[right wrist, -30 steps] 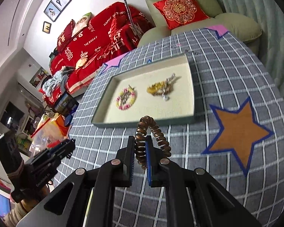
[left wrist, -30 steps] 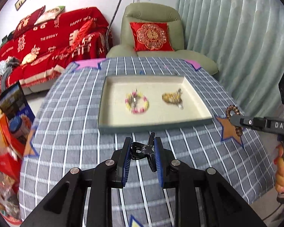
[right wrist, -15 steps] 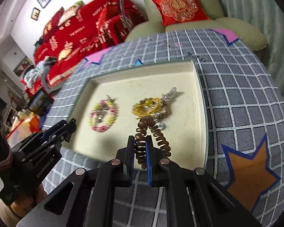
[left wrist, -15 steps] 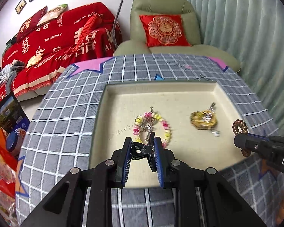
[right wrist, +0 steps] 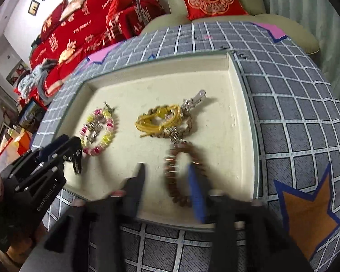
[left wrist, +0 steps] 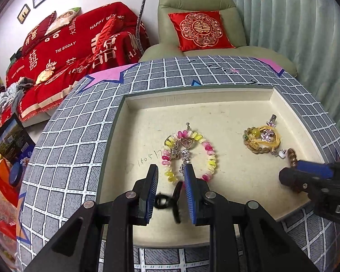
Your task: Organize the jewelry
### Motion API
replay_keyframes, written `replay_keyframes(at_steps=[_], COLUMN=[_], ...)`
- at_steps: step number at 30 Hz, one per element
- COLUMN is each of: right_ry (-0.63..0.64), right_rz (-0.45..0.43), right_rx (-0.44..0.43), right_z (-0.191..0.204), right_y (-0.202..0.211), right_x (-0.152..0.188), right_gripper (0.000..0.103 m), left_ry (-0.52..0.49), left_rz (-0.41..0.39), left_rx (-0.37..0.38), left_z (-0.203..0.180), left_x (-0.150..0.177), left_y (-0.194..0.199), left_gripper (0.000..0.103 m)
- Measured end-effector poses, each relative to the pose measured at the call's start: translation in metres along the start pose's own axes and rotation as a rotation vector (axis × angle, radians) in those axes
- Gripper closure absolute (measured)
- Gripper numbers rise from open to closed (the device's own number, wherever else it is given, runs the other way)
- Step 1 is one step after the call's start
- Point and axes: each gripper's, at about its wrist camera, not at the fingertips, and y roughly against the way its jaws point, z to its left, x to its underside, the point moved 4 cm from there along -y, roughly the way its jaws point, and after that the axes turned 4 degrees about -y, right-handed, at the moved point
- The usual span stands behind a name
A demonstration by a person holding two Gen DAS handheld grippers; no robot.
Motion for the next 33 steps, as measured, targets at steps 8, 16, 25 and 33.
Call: replay_keyframes(at_steps=[8,16,25,33], right_ry=[-0.012,-0.005,0.037,0.063], right_rz=[-0.114,-0.210,-0.249,-0.274], right_rx=[0.032,0.115,0.178,0.188], right_z=[0.003,0.000,0.006,0.013], right_y=[0.038,0.075,0.084,0.092], right_x=[0.004,0.027,0.047,0.050], right_gripper=[0.054,0.018,0.017,0.017], left_ry=[0.054,0.132,0.109,0.117], left_rz=[-0.094,-0.078,-0.103,-0.111], left_rx=[-0.039,-0.016,-0.045,-0.045], left_z=[0.010,0.020,0.018,0.020], left_x=[-0.001,0.020,0.034,0.036], left_y=[0.031,0.058,0.080,0.087], left_gripper=[0.000,0.000,0.000,0.000])
